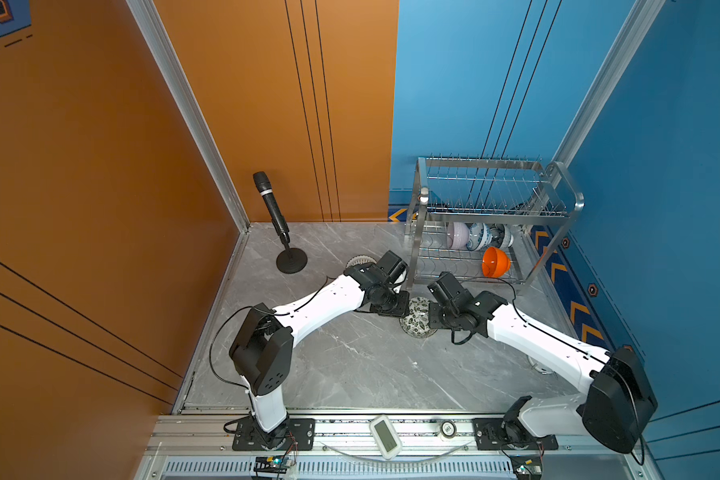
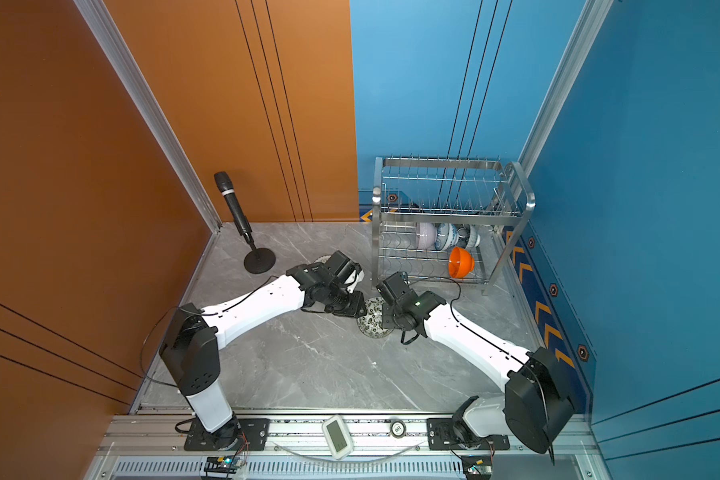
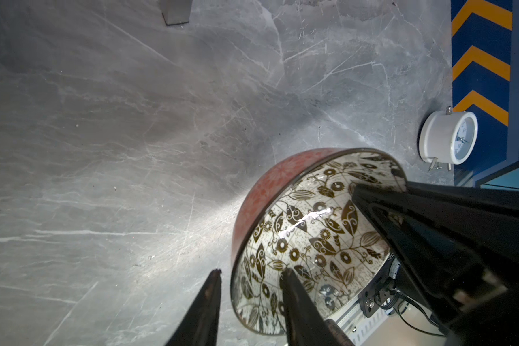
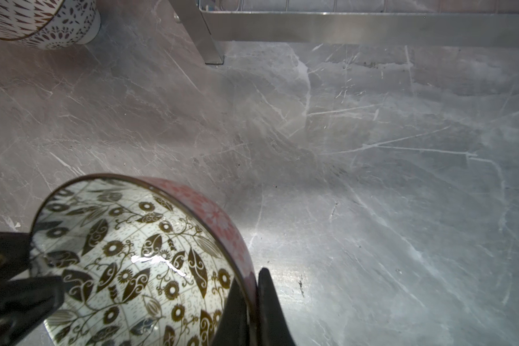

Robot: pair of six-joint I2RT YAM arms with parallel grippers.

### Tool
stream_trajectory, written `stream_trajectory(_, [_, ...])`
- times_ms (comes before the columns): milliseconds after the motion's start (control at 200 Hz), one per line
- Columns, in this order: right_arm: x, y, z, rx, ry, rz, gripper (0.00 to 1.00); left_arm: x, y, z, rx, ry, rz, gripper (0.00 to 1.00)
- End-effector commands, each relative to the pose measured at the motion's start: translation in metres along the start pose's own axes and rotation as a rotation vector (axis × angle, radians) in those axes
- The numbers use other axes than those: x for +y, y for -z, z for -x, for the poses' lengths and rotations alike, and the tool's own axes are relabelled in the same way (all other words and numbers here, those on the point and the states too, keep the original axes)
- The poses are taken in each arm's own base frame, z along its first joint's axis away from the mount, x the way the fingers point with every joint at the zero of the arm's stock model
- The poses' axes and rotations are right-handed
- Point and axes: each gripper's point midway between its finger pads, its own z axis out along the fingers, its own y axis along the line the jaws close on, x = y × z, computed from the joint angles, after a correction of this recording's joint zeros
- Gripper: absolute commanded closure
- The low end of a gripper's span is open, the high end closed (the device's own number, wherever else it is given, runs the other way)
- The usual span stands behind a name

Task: Load bowls into a dish rack
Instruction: Place the bowl in the dish rack.

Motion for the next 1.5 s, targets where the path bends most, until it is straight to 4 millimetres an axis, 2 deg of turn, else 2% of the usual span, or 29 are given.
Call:
stream_trajectory(0, [-0.004,0.011,0.016,-0.053,-0.04,-0.029,1.0,-0.008,0.0,0.003,0.005,-0.014,-0.022,0.56])
stream_trajectory(130, [-0.015,0.013,0.018,-0.058,-0.048,-0.079,1.0,-0.006,0.003,0.004,-0.007,-0.011,-0.011,0.42])
stream_trajectory(305, [-0.033,0.017,0.02,-0.065,-0.063,-0.142,1.0,0.002,0.008,0.009,-0.031,0.004,0.008,0.36])
stream_trajectory(456, [-0.047,0.023,0.025,-0.08,-0.063,-0.199,1.0,0.01,0.016,0.016,-0.06,0.02,0.026,0.35])
stream_trajectory(711, [-0.074,0.044,0.051,-0.112,0.053,-0.389,1.0,0.034,0.032,0.024,-0.135,0.063,0.085,0.35])
stream_trajectory(1086, [-0.127,0.061,0.087,-0.109,0.181,-0.683,1.0,0.058,0.039,0.018,-0.16,0.129,0.123,0.35])
stream_trajectory(1302, [-0.145,0.067,0.103,-0.104,0.275,-0.858,1.0,0.064,0.04,0.015,-0.165,0.144,0.139,0.35])
stream_trajectory(1492, [-0.153,0.076,0.123,-0.122,0.346,-1.002,1.0,0.068,0.042,0.016,-0.173,0.154,0.148,0.35])
